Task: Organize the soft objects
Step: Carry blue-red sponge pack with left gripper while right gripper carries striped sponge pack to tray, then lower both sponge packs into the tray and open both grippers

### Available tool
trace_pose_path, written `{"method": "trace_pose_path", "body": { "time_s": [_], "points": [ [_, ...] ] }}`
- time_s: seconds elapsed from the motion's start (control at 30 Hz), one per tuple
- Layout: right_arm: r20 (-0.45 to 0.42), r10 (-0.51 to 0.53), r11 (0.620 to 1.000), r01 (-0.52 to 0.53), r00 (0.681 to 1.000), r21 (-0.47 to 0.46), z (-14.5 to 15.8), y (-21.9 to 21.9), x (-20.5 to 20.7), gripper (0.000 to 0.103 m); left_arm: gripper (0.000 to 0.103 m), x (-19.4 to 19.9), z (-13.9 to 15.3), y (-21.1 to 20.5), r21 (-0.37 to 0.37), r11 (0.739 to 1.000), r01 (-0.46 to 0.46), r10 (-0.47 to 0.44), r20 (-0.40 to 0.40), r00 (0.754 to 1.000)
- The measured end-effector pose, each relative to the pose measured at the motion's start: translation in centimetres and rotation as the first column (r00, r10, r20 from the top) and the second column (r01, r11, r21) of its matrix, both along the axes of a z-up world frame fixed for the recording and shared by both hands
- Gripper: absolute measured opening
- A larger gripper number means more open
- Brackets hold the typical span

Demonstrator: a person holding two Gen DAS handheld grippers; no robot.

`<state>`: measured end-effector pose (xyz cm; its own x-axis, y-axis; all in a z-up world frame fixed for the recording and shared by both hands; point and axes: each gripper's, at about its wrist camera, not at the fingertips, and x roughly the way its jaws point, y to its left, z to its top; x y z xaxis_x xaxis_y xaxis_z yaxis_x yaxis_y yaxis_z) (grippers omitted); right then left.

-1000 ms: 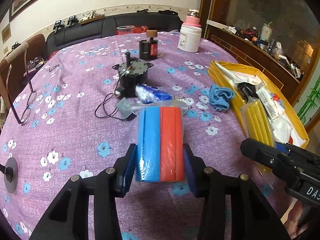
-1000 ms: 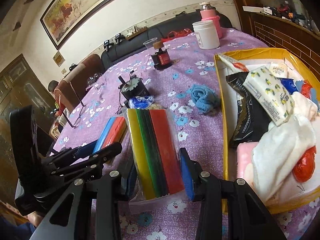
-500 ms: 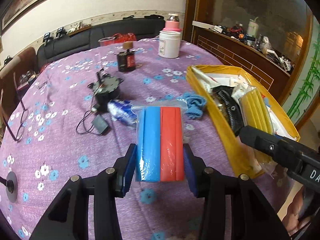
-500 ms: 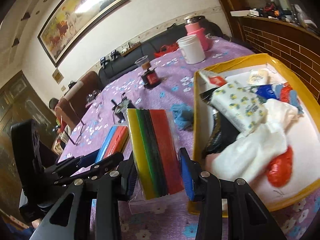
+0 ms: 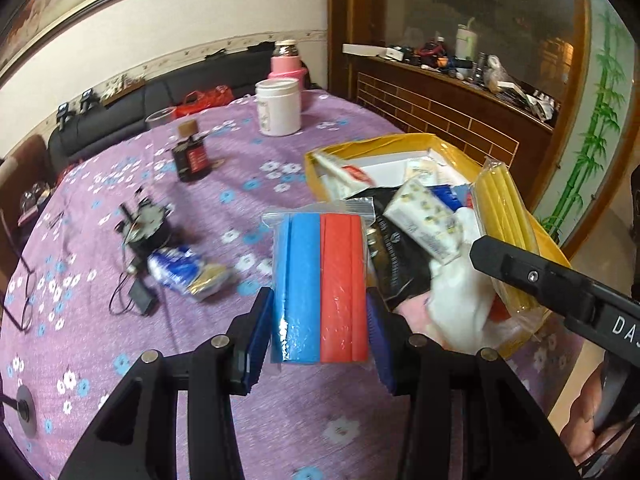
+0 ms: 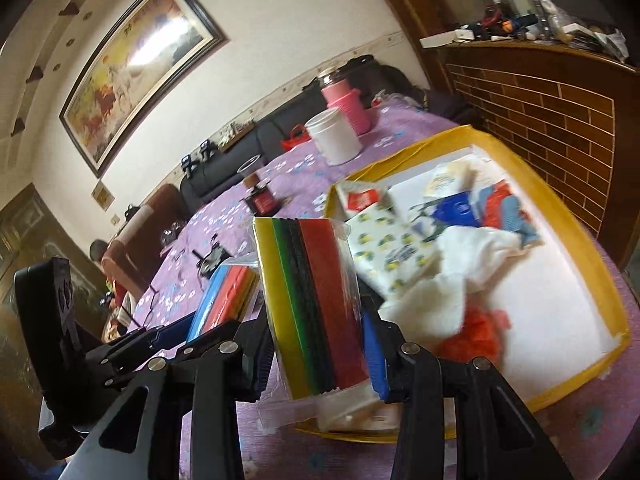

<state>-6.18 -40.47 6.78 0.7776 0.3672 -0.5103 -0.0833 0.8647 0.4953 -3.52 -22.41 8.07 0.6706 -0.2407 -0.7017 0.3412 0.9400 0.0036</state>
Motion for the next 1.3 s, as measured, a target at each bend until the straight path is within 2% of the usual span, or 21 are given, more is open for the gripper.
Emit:
{"method": "trace_pose_path", "body": {
  "time_s": [0.3,0.53,0.9,1.13,1.3],
  "points": [
    [-0.016,-0.079,0.996,0.079,0.997,0.029,-0.8,-3.8,-0.1,0.043,0.044,1.5,0.5,-4.6,0.027,0.998,0.065,-0.065,0.026,0.998],
    [-0.051,-0.125,0.992,0.126,0.991,0.022,-1.5,-6.1,0.6,0.043,0.044,4.3,-0.4,-6.9,0.032,0.994,0.101,-0.101,-0.015,0.995],
    [-0.166,-0.179,0.983,0.170,0.970,-0.068,-2.4,-8.4,5.7,0.043,0.044,9.8,-2.3,-11.9,0.064,0.987,0.150,-0.144,-0.090,0.985],
    [-0.224,-0.202,0.979,0.192,0.954,-0.065,-3.4,-9.7,8.2,0.043,0.045,11.3,-2.3,-13.1,0.050,0.988,0.148,-0.144,-0.070,0.987],
    [-0.223,-0.208,0.978,0.195,0.953,-0.078,-3.3,-9.7,8.4,0.045,0.047,11.5,-2.3,-13.2,0.027,0.987,0.155,-0.154,-0.057,0.986]
  ]
}}
